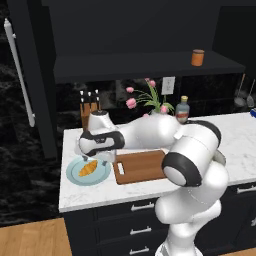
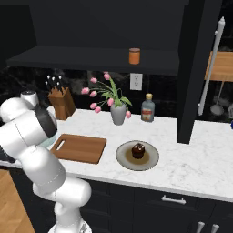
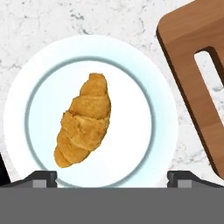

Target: From the different types of pastries on the counter, select a croissant and place it on the cutting board. Then retrieve a jar of jam from the cabinet and place it alongside the croissant on the cutting board.

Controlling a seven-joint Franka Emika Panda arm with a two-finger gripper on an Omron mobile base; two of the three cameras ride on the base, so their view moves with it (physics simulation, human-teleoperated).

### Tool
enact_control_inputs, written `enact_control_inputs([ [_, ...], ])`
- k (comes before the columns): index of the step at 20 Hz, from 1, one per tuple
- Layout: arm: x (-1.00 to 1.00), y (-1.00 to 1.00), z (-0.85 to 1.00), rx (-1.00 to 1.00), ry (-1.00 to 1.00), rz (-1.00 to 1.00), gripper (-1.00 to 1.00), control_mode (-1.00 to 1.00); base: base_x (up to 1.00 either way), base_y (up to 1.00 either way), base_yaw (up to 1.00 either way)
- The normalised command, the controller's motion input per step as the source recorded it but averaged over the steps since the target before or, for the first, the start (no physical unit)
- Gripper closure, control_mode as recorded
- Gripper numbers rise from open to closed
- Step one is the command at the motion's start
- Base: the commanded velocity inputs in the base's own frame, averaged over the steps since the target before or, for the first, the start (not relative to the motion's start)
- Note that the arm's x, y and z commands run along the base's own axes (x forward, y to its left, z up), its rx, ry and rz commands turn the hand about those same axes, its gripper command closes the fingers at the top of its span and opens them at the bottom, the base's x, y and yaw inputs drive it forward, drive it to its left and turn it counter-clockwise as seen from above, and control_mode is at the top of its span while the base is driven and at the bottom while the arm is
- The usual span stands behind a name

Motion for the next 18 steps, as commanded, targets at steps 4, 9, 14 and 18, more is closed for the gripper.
enact_control_inputs([
  [4, 0.17, 0.1, -0.16, 0.0, 0.0, -0.02, -1.0, -1.0, 0.0, 0.0, 0.0],
  [9, 0.25, 0.06, -0.13, 0.0, 0.01, -0.02, -1.0, -1.0, 0.0, 0.0, 0.0],
  [14, 0.1, 0.03, -0.17, 0.0, 0.01, -0.01, -1.0, -1.0, 0.0, 0.0, 0.0],
  [18, 0.0, 0.04, -0.16, 0.0, 0.0, -0.01, -1.0, -1.0, 0.0, 0.0, 0.0],
])
